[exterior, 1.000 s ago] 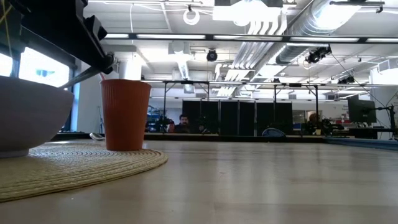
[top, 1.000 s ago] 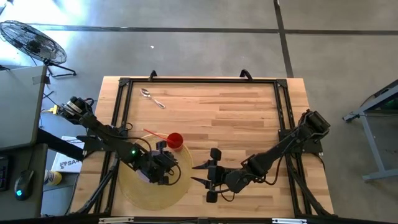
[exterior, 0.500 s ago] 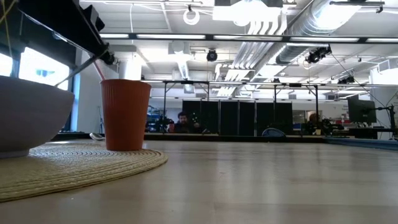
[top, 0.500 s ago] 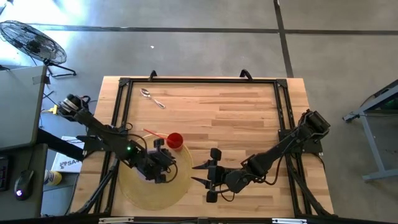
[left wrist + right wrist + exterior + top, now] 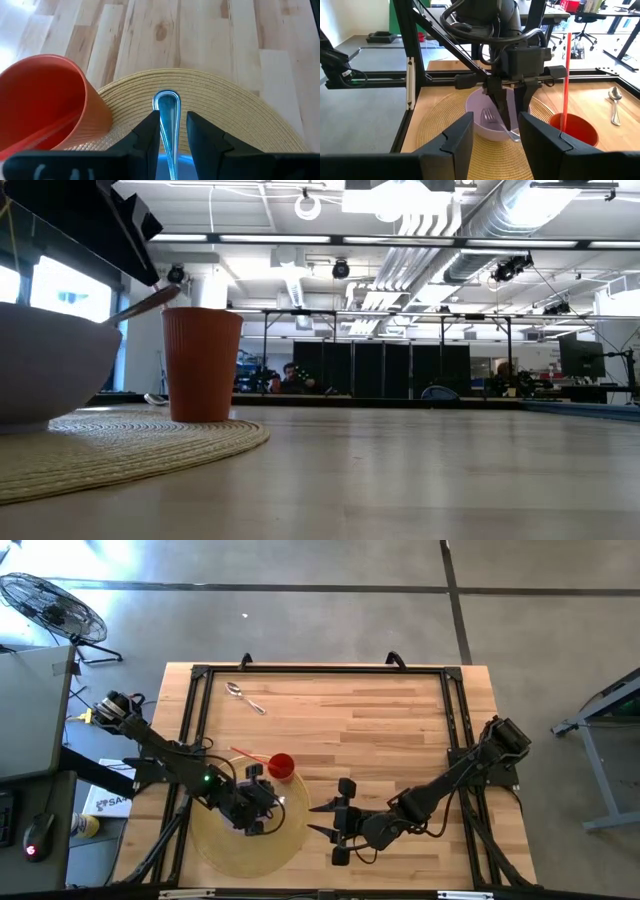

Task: Pick & Place Utensil
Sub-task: Put the silver spoon into the purple bowl on the brown mat

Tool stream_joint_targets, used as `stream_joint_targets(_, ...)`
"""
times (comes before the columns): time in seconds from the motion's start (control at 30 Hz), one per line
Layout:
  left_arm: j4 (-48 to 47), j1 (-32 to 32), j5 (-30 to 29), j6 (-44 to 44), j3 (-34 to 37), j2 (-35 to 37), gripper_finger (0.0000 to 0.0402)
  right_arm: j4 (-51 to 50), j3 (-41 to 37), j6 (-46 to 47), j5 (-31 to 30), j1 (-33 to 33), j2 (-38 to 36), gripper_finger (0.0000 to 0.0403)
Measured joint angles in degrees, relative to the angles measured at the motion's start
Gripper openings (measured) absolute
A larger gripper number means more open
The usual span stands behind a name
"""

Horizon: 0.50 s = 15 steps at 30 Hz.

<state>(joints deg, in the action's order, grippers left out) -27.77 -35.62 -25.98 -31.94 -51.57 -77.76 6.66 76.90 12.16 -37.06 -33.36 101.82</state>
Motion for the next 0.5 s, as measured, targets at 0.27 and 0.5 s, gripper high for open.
stream_joint_targets(0.27,1.20,-0.07,-1.42,0.31,0.00,2.60,0.0092,0.00,0.00,0.00,0.11,0.00,0.00,0.0151)
stream_joint_targets(0.5,1.67,-0.04,-1.26,3.98,-5.35,8.24,0.0092,0.02,0.00,-0.17,0.13,-0.04,0.00,0.0150)
